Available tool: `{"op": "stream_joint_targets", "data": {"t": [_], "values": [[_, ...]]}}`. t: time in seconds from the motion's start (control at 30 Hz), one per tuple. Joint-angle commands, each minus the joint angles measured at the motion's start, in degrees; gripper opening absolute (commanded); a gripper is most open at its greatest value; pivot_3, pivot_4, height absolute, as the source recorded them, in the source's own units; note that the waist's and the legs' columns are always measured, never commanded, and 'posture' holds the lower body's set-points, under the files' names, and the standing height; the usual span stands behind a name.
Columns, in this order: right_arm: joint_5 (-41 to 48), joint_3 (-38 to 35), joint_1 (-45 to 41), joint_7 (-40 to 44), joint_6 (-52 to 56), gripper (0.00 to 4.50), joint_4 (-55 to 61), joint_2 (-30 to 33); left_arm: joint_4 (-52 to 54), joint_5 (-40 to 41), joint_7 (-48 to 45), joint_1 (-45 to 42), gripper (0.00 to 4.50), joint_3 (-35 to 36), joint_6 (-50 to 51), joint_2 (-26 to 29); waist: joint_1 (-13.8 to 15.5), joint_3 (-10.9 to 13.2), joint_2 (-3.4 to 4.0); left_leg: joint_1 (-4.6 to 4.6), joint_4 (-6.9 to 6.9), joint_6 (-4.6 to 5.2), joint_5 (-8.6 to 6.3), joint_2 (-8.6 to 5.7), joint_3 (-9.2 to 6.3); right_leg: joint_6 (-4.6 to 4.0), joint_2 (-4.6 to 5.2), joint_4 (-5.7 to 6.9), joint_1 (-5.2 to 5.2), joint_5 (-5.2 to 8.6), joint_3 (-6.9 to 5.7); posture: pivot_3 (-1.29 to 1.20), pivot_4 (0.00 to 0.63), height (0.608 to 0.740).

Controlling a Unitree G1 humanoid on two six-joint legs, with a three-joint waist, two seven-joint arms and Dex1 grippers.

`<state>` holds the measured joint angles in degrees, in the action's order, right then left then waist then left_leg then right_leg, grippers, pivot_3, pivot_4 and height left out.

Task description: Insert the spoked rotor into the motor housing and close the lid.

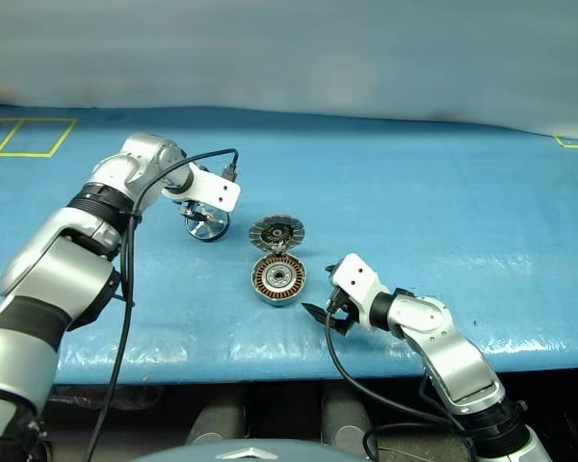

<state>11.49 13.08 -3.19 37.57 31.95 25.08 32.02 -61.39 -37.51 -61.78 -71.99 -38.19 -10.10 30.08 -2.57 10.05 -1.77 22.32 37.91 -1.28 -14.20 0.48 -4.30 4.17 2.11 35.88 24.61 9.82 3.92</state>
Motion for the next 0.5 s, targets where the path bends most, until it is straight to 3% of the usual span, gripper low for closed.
{"op": "stream_joint_targets", "data": {"t": [0.03,0.5], "values": [[-0.02,-0.65,-0.44,0.11,-0.05,4.5,1.57,0.33,2.11,0.87,-0.71,0.07,3.83,2.02,-0.6,2.09,-0.03,0.0,0.0,0.0,0.0,0.0,0.0,0.0,0.0,0.01,0.0,0.0,0.0,0.0,0.0,0.0,0.15,0.74],[-0.26,-0.29,-1.84,0.44,-0.37,4.5,0.65,0.2,8.36,1.05,-2.29,3.03,3.83,3.41,-0.7,4.98,0.42,0.0,0.0,0.03,0.07,0.0,0.0,-0.01,-0.01,0.02,0.0,0.02,0.0,-0.02,0.0,0.0,0.15,0.74]]}}
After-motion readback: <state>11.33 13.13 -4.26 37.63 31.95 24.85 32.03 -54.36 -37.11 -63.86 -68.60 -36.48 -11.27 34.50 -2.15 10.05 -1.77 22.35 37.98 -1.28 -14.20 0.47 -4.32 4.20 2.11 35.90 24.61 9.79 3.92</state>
